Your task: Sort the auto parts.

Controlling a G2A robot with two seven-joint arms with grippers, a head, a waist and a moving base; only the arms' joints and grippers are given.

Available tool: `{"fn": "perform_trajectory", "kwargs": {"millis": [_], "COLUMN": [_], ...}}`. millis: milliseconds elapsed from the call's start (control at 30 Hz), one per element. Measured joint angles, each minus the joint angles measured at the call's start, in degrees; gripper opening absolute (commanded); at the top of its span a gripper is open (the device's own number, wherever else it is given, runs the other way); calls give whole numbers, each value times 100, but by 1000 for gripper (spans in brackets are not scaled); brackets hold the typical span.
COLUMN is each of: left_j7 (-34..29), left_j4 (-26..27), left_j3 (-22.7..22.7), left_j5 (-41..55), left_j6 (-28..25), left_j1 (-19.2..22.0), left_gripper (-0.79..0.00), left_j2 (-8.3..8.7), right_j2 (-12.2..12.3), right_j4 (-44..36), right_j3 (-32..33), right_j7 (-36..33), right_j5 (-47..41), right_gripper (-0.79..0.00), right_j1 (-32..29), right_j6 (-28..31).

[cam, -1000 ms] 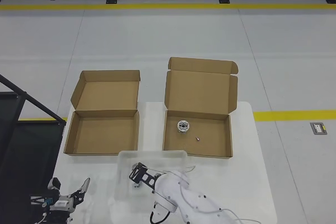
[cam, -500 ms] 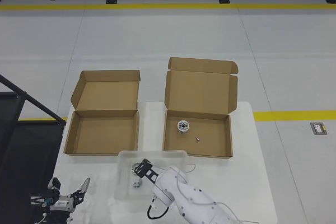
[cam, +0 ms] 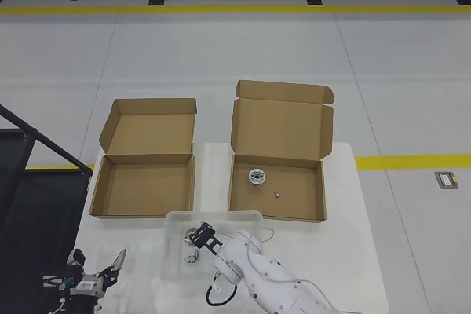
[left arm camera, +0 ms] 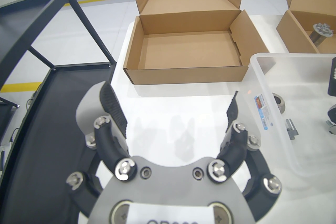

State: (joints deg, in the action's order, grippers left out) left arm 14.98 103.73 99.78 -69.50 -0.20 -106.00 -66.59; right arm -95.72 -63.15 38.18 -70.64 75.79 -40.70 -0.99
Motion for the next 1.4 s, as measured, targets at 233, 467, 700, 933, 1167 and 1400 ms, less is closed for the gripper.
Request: {"fn": "perform_trajectory", "kwargs": {"millis": [233, 467, 700, 933, 1167, 1400], "left_j7": [0, 0, 0, 0, 0, 0], "left_j4": [0, 0, 0, 0, 0, 0], "left_j3": [0, 0, 0, 0, 0, 0], "left_j5": [0, 0, 0, 0, 0, 0], "left_j6": [0, 0, 0, 0, 0, 0], "left_j1": [0, 0, 0, 0, 0, 0], "left_gripper": [0, 0, 0, 0, 0, 0], "left_j2": [0, 0, 0, 0, 0, 0], "right_j2": [-70, -106, 11, 409, 735, 935], "right_j4": [307, 445, -271, -2403, -3948, -3064], "right_j3": [109, 202, 574, 1805, 3306, 4423], "right_j7": [85, 137, 127, 673, 2712, 4610], "right_j5": [-149, -191, -207, -656, -1440, -3360], "right_gripper": [-646, -785, -785, -785, -785, -785], "right_j1": [85, 138, -30, -1017, -2339, -2359], "right_j6": [-61, -32, 205, 1247, 2768, 5271]}}
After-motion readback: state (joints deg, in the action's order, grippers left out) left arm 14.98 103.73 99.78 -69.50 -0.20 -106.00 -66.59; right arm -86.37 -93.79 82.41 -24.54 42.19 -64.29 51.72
